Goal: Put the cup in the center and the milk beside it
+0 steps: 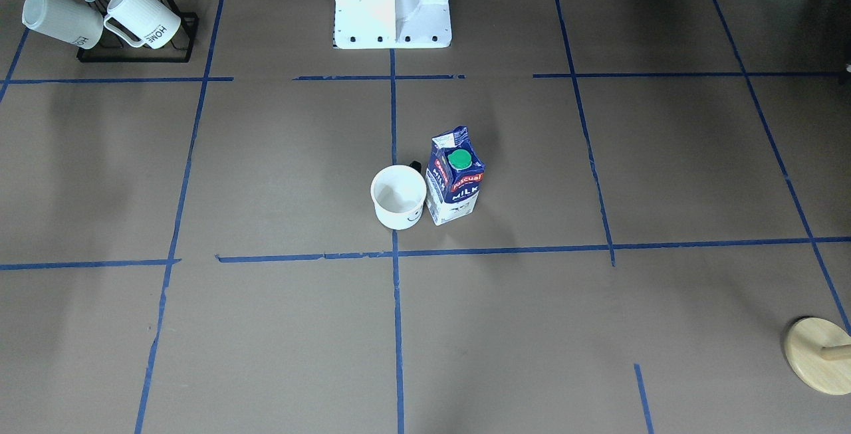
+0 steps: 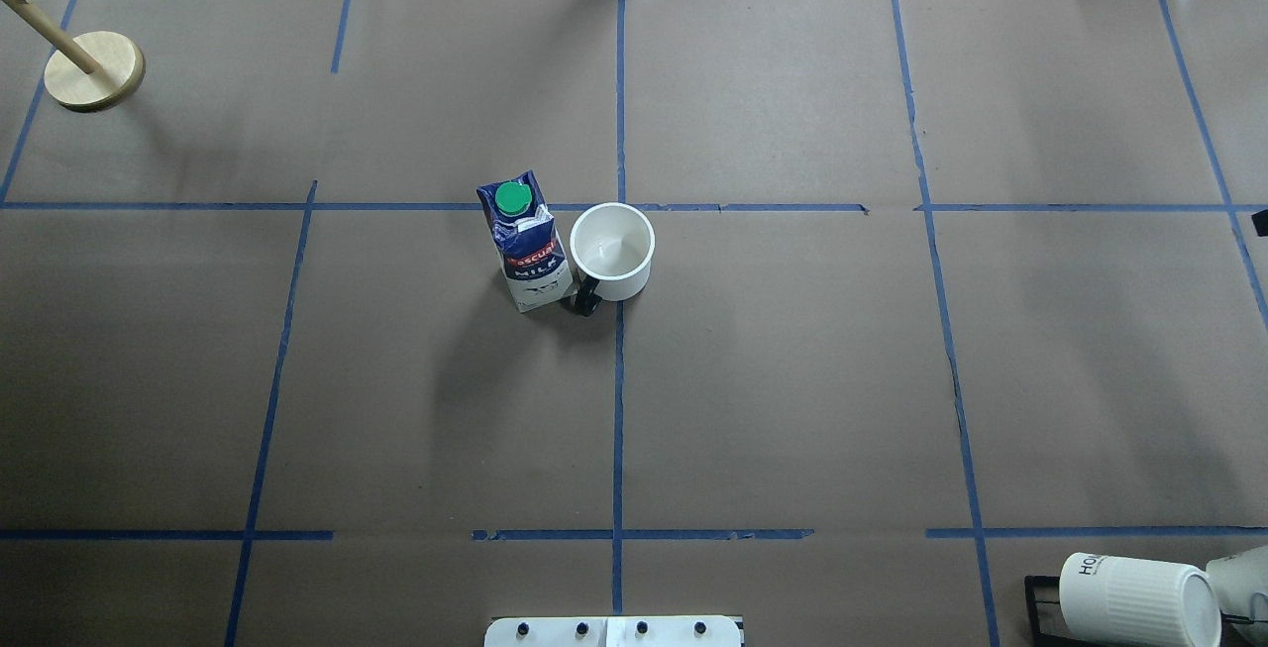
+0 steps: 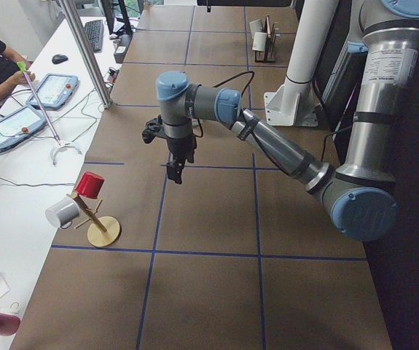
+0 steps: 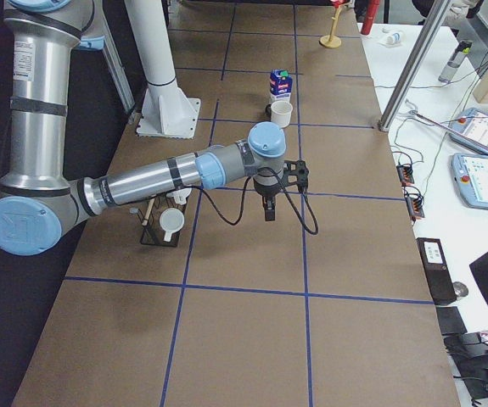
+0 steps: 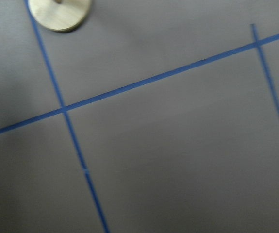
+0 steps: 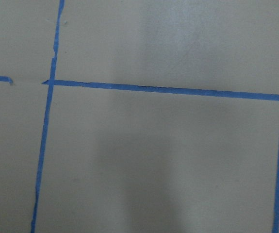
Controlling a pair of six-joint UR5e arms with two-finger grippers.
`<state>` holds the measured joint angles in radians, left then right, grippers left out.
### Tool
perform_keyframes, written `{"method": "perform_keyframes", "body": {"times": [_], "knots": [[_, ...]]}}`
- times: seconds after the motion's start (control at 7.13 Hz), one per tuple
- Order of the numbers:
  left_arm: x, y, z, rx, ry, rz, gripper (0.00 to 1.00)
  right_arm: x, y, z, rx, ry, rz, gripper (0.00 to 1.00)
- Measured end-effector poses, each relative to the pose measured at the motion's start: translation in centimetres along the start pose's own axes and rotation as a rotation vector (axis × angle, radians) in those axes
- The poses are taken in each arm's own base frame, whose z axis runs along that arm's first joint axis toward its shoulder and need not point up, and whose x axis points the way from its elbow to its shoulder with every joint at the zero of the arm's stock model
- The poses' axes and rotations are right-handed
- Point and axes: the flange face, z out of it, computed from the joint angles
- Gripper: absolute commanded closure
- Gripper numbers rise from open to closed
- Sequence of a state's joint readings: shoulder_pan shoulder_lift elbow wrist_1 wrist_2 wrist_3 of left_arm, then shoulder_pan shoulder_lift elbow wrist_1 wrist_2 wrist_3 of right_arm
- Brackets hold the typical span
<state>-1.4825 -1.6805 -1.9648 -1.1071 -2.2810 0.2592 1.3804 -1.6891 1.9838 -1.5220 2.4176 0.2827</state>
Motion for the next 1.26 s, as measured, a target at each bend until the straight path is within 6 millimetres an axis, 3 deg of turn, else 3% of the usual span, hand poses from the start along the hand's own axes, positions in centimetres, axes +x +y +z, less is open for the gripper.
{"method": "perform_keyframes", "body": {"times": [0.42,1.26], "knots": [[-1.3,0.4,0.4,-0.008,0.006,-0.043,0.00,2.2,0.2,-0.7,-0.038,0.031,-0.052,0.00],[-1.8,1.4,1.3,-0.022,0.010,-0.084,0.00,0.9,-0.5,-0.6,-0.050,0.026,-0.086,0.00]]}}
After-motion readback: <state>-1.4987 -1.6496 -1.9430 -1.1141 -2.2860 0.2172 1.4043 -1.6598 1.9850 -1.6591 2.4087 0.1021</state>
